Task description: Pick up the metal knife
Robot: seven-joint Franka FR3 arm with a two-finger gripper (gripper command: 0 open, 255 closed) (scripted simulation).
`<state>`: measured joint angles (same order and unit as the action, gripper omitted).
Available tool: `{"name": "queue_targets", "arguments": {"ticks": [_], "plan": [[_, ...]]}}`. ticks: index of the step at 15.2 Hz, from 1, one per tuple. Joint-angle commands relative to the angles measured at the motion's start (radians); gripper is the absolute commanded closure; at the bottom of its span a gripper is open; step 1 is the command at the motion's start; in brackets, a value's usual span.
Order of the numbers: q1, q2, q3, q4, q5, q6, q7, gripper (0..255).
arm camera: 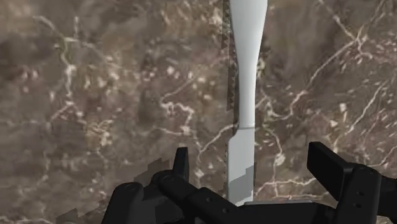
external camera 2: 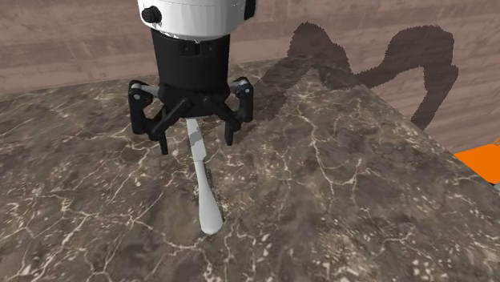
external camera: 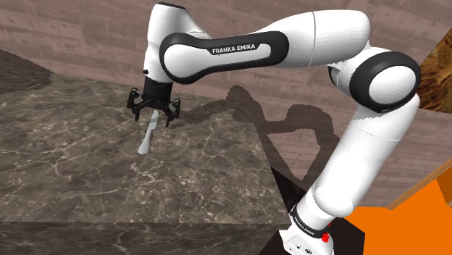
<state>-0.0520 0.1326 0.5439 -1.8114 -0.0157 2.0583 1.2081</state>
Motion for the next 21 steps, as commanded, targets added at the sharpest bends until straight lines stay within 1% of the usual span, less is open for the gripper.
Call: {"name": "queue_targets", "arguments": {"ticks": [1, 2, 3, 12, 21], "plan": [[0.0, 0.0, 0.0, -0.02, 0.0, 0.02, 0.0, 0], [0.0, 0.0, 0.0, -0.02, 0.0, 0.02, 0.0, 0], [0.0, 0.002, 0.0, -0.017, -0.001, 0.019, 0.001, 255], [0.0, 0.0, 0.0, -0.02, 0.0, 0.02, 0.0, 255], [-0.001, -0.018, 0.002, 0.082, 0.01, -0.097, -0.002, 255]]}}
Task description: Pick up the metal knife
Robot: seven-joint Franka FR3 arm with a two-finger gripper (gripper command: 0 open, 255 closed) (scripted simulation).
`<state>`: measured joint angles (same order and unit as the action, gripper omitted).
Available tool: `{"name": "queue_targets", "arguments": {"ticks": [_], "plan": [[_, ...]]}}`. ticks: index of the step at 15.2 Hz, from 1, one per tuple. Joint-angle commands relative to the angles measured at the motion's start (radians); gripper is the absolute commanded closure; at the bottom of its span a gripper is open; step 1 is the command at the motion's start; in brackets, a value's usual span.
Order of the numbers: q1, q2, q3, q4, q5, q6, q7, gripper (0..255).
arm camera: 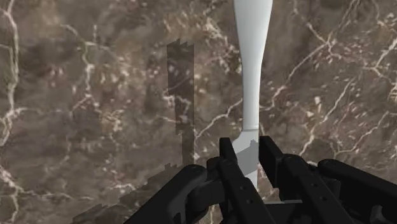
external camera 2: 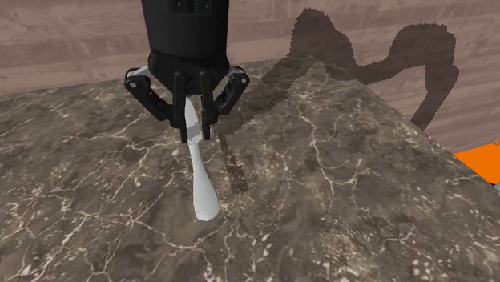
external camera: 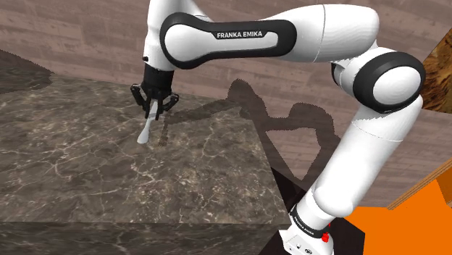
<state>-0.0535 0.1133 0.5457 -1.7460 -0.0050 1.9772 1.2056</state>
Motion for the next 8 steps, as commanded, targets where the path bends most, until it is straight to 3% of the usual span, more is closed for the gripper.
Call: {"name": "queue_targets", "arguments": {"ticks": [1, 8], "plan": [[0.0, 0.0, 0.0, 0.029, 0.0, -0.029, 0.0, 255], [0.002, 0.0, 0.001, 0.098, -0.001, -0.098, 0.003, 255]]}}
